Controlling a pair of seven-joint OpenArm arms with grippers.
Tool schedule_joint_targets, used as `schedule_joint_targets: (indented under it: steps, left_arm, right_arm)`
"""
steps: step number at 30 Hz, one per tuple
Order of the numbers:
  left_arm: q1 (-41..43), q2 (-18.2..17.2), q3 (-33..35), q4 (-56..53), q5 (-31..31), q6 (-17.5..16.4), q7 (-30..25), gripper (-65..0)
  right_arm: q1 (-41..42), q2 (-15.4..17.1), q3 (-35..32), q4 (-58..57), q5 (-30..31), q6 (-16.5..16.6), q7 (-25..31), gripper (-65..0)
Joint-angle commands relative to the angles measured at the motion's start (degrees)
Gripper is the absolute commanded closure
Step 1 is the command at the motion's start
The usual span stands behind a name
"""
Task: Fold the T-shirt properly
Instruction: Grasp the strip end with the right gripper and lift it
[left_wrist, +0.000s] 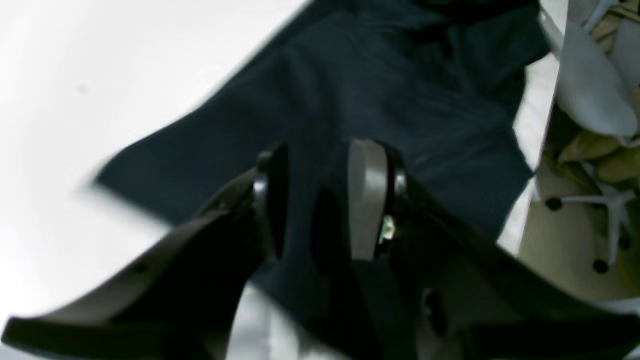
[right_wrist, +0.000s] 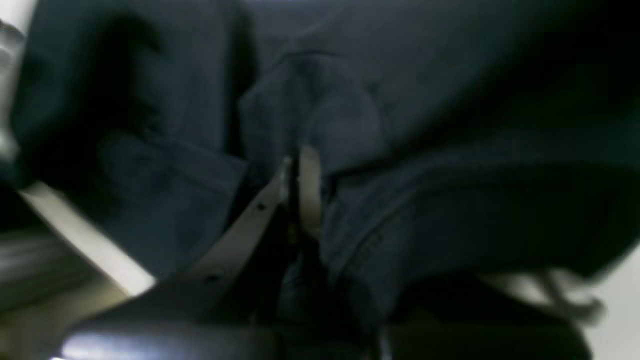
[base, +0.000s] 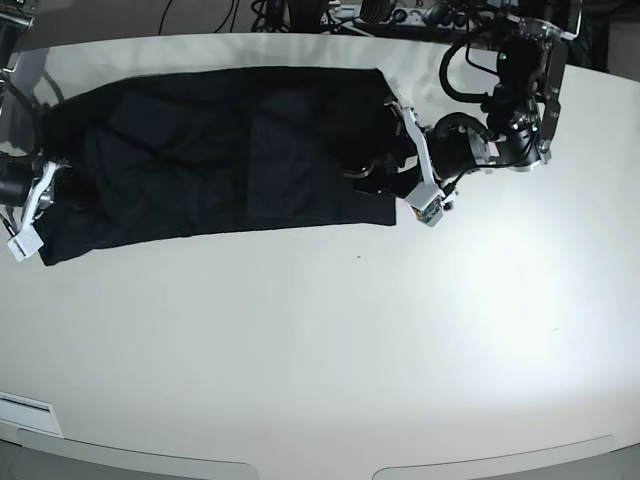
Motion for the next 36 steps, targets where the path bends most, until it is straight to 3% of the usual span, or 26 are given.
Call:
schedule_joint_targets:
  steps: [1, 7, 11, 15, 18, 25, 36]
  left_arm:
    - [-0.83, -0.44, -0.42, 1.16, -1.09, -0.45, -1.25, -22.3]
    - [-0.63, -0.44, -0.44, 1.05, 1.14, -0.45, 0.28, -22.3]
    - [-0.59, -0.44, -0.44, 1.05, 4.35, -0.45, 0.22, -22.3]
    - [-0.59, -0.42, -0.44, 1.05, 4.42, 0.57, 0.20, -22.3]
    - [-0.55, -0.42, -0.44, 0.94, 5.01, 1.90, 0.22, -22.3]
    - [-0.39, -0.42, -0.44, 0.94, 7.80, 1.88, 0.22, -22.3]
    - [1.95, 1.62, -0.42, 0.94, 7.96, 1.86, -0.42, -22.3]
  right_arm:
    - [0.96, 2.47, 0.57, 1.68, -1.46, 0.17, 0.82, 0.0]
    - [0.94, 3.41, 0.55, 5.77, -18.10, -0.07, 6.71, 0.0]
    - [0.94, 3.41, 0.55, 8.15, -27.26, -6.47, 9.73, 0.0]
    - [0.94, 3.41, 0.57, 13.05, -30.05, -13.11, 9.07, 0.0]
    - [0.61, 3.39, 0.57, 18.47, -29.51, -15.61, 9.09, 0.0]
    - [0.61, 1.84, 0.66, 30.23, -19.52, -15.19, 9.42, 0.0]
    - [0.59, -16.06, 0.66, 31.78, -3.82, -9.01, 6.84, 0.0]
